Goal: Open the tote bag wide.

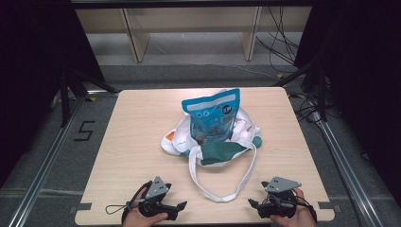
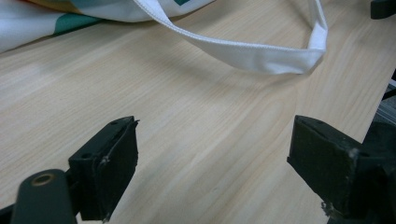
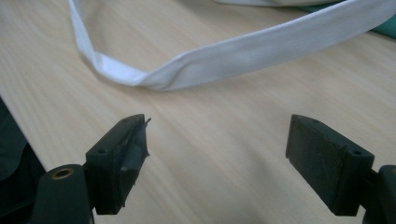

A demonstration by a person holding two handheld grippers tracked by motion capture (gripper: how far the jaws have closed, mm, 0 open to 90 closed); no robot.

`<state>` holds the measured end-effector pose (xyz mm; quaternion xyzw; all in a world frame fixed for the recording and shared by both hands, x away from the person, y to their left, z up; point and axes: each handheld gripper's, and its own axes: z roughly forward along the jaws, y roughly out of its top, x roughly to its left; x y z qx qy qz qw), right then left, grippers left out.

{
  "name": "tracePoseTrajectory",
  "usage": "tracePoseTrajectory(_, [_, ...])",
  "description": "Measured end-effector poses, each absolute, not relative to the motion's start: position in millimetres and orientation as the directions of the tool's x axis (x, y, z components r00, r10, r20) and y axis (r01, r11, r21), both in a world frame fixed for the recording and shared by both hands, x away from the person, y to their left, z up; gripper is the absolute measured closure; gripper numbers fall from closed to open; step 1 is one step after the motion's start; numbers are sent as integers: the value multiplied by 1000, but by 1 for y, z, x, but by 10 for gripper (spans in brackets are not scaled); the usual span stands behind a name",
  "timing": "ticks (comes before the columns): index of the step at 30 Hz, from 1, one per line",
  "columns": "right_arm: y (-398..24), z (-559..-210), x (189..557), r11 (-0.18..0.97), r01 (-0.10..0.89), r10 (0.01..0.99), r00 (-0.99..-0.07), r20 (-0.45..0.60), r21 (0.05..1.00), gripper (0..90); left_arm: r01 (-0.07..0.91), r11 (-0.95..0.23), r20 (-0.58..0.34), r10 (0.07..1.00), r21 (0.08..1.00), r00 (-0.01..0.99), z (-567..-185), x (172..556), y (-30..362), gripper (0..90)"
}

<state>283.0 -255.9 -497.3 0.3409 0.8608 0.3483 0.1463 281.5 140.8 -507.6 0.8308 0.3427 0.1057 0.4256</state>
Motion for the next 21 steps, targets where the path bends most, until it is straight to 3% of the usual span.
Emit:
tracePoseTrajectory(7, [-254, -500, 278, 553, 519, 679, -734, 8, 652, 229, 507, -387, -135, 679, 770, 722, -510, 280, 141, 151])
tracePoseTrajectory(21, [-253, -502, 279, 553, 523, 679, -734, 13, 649, 226, 517, -403, -129, 682, 755, 720, -511, 282, 142, 152])
